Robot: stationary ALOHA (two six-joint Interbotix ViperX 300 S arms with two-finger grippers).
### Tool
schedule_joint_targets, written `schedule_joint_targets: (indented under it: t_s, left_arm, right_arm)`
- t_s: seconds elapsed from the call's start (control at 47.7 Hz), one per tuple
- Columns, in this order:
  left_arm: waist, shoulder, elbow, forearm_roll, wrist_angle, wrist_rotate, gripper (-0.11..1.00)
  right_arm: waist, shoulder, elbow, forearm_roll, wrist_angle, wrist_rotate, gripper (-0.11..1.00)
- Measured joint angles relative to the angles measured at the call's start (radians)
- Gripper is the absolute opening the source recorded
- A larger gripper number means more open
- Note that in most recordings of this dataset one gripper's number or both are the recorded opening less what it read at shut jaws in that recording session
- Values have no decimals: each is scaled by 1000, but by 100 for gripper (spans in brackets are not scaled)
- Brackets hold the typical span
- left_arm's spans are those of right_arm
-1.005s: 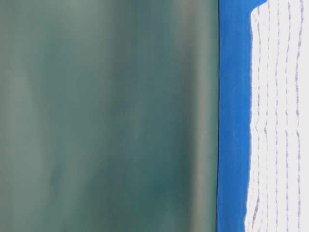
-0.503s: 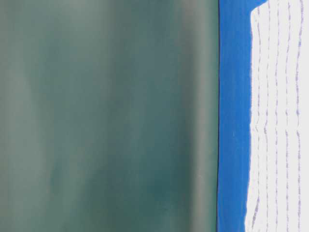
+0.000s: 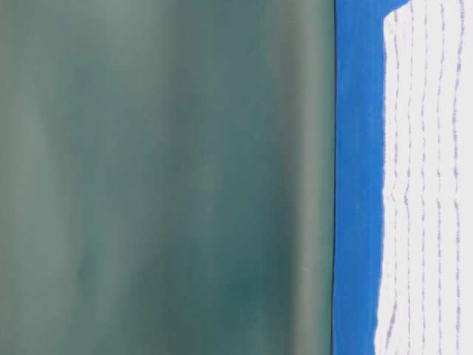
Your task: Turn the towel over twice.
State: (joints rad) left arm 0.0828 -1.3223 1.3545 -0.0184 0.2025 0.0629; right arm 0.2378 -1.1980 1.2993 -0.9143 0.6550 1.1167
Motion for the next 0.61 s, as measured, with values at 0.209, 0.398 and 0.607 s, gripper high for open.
schedule_joint_targets:
  t_s: [0.209,0.398,0.607]
  left_arm:
    - [0,0,0,0,0,5,69]
    - [0,0,0,0,0,-2,69]
    - [0,0,0,0,0,3,69]
  right_arm:
    - [0,0,0,0,-3,0,54]
    - [0,0,0,0,-3,0,54]
    - [0,0,0,0,-3,0,54]
